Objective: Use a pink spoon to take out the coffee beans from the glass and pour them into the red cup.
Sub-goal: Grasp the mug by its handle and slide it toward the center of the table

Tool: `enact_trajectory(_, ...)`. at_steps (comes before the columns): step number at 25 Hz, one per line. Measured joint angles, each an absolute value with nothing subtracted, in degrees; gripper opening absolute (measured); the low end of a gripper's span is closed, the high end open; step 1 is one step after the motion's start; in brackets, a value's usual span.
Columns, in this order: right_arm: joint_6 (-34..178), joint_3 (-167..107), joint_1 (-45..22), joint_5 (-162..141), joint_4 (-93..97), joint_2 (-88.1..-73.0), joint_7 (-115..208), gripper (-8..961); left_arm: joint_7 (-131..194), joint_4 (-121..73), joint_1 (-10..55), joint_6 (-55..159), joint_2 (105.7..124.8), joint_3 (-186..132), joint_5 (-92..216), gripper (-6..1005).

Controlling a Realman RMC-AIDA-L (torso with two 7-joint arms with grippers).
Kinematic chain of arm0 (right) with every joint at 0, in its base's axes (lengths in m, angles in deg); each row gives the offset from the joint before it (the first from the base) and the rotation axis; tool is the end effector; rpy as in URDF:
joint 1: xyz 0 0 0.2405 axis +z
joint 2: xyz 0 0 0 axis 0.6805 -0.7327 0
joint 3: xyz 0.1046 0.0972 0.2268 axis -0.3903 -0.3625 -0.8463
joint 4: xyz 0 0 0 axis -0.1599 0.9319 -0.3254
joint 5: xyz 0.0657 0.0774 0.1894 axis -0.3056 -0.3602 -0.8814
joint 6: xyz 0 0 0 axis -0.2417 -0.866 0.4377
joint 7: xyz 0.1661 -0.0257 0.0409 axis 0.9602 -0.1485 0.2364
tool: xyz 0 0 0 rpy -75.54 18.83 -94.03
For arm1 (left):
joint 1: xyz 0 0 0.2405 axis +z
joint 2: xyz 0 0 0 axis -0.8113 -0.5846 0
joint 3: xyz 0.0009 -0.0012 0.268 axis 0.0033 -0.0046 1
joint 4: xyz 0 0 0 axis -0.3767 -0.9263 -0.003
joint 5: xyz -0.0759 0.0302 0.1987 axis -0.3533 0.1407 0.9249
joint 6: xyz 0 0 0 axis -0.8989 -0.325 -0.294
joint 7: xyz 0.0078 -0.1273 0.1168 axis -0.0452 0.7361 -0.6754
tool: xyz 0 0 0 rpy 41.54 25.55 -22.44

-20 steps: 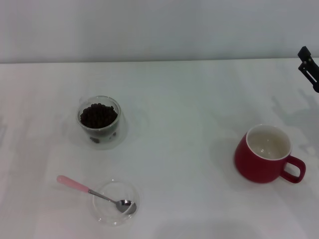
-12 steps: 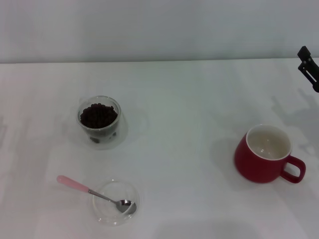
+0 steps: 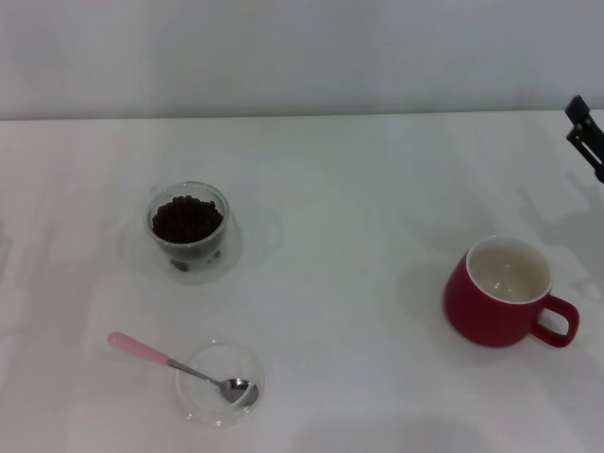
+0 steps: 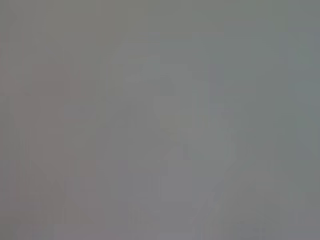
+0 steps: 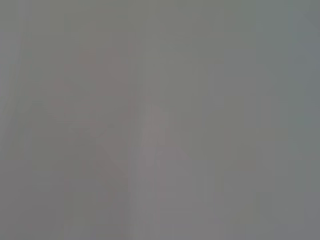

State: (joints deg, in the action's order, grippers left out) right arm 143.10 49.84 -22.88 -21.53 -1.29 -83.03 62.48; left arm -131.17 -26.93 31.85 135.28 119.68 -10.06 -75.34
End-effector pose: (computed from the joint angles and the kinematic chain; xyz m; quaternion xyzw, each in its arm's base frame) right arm 0.3515 0.3377 0.0307 -0.6990 0.1660 0.3491 0.6016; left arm -0.3783 0.3396 0.0361 -0.6241 -0.2357 -0.3225 0.6715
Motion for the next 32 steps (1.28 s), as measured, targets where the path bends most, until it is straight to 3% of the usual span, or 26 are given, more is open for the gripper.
enact_trajectory(8, 146.04, 50.98, -27.33, -17.85, -1.61, -82.05, 63.49, 859, -131.17, -26.96, 32.07, 135.05, 119.58, -10.24, -75.43, 761)
enact_trajectory(20, 150.35, 51.03, -31.43, 0.63, -0.65, -77.12, 71.85, 852, -131.17, -27.36, 31.81, 134.80, 119.41, -10.30, -75.87, 761)
enact_trajectory(32, 152.01, 52.07, -33.02, 3.23, 4.17, -76.65, 73.24, 846, -131.09, -27.60, 31.81, 134.74, 119.24, -10.40, -76.01, 761)
